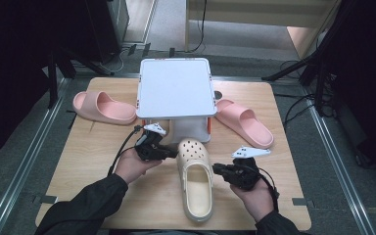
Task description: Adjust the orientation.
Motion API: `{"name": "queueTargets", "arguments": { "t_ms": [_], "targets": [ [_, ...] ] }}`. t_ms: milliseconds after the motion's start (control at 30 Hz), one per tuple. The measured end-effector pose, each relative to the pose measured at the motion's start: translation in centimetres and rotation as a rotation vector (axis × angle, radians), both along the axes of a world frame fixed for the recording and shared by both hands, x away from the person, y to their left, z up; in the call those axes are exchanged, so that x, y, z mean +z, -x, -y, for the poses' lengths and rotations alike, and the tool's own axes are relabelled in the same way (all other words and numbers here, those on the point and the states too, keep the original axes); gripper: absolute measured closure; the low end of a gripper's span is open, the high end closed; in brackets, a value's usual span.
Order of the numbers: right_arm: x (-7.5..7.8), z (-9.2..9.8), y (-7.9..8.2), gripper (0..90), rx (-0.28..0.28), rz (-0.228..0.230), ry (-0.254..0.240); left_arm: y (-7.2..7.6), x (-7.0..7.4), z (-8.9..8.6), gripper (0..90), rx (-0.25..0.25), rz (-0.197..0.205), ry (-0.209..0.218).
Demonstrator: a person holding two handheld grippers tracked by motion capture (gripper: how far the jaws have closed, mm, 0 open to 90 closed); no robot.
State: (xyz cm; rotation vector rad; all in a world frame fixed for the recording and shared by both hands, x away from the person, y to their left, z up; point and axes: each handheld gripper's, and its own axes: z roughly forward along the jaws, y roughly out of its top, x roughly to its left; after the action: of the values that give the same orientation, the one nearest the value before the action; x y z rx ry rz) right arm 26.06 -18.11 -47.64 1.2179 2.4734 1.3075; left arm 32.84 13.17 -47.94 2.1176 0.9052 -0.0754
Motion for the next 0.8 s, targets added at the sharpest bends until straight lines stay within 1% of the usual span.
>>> {"name": "queueTargets", "arguments": {
  "t_ms": [33, 100, 133, 167, 200, 267, 400, 467, 500, 533, 567, 600, 633, 667, 700, 733, 767, 800],
  "targets": [
    [0.7, 0.5, 0.5, 76.2, -0.029, 0.031, -0.033, 0.2, 1.0, -0.4, 80.9, -0.002, 0.013, 0.018],
    [1.1, 0.6, 0.9, 70.0, -0.04, 0.044, -0.056, 0.5, 2.4, -1.1, 80.8, -0.009, 0.03, 0.04],
    [1.3, 0.7, 1.2, 66.8, -0.045, 0.052, -0.065, 0.6, 2.9, -1.3, 80.9, -0.011, 0.037, 0.046],
    [1.4, 0.6, 1.4, 64.4, -0.052, 0.052, -0.069, 0.6, 2.9, -1.3, 80.9, -0.011, 0.037, 0.046],
    [1.3, 0.5, 1.7, 60.6, -0.061, 0.055, -0.075, 0.7, 3.9, -1.9, 81.1, -0.009, 0.048, 0.058],
    [1.2, 0.3, 1.9, 59.6, -0.064, 0.044, -0.079, 0.6, 5.0, -2.4, 81.4, -0.007, 0.053, 0.052],
    [0.7, -0.6, 2.5, 54.9, -0.062, 0.044, -0.036, 0.2, 6.6, -3.4, 81.7, 0.003, 0.078, 0.057],
    [0.3, -0.9, 2.6, 54.8, -0.066, 0.034, -0.032, -0.3, 7.5, -3.9, 82.1, 0.017, 0.085, 0.054],
    [0.1, -1.0, 2.6, 54.7, -0.072, 0.028, -0.033, -0.7, 8.0, -4.3, 82.3, 0.025, 0.086, 0.062],
    [-0.2, -1.2, 2.6, 54.2, -0.077, 0.017, -0.028, -0.9, 8.3, -4.5, 82.5, 0.033, 0.091, 0.061],
    [-0.5, -1.3, 2.6, 54.1, -0.079, 0.013, -0.028, -1.3, 8.8, -4.9, 82.8, 0.045, 0.087, 0.059],
    [-0.7, -1.5, 2.6, 54.2, -0.084, 0.0, -0.019, -1.6, 9.2, -5.2, 83.3, 0.052, 0.087, 0.059],
    [-0.9, -1.6, 2.5, 54.2, -0.083, -0.005, -0.014, -1.6, 9.2, -5.2, 83.6, 0.052, 0.087, 0.059],
    [-1.1, -1.7, 2.4, 54.2, -0.081, -0.003, -0.003, -2.2, 9.8, -5.6, 84.0, 0.057, 0.093, 0.056],
    [-1.1, -1.7, 2.4, 54.2, -0.081, -0.003, -0.003, -2.2, 9.8, -5.6, 84.4, 0.057, 0.093, 0.056],
    [-1.3, -2.0, 2.2, 54.1, -0.086, -0.008, 0.009, -2.8, 10.5, -6.0, 84.8, 0.072, 0.103, 0.061],
    [-1.3, -2.0, 2.2, 54.1, -0.086, -0.008, 0.009, -2.8, 10.5, -6.0, 85.0, 0.072, 0.103, 0.061],
    [-1.6, -2.4, 2.0, 53.5, -0.089, -0.015, 0.02, -3.6, 11.0, -6.3, 84.7, 0.087, 0.104, 0.064]
  ]
}}
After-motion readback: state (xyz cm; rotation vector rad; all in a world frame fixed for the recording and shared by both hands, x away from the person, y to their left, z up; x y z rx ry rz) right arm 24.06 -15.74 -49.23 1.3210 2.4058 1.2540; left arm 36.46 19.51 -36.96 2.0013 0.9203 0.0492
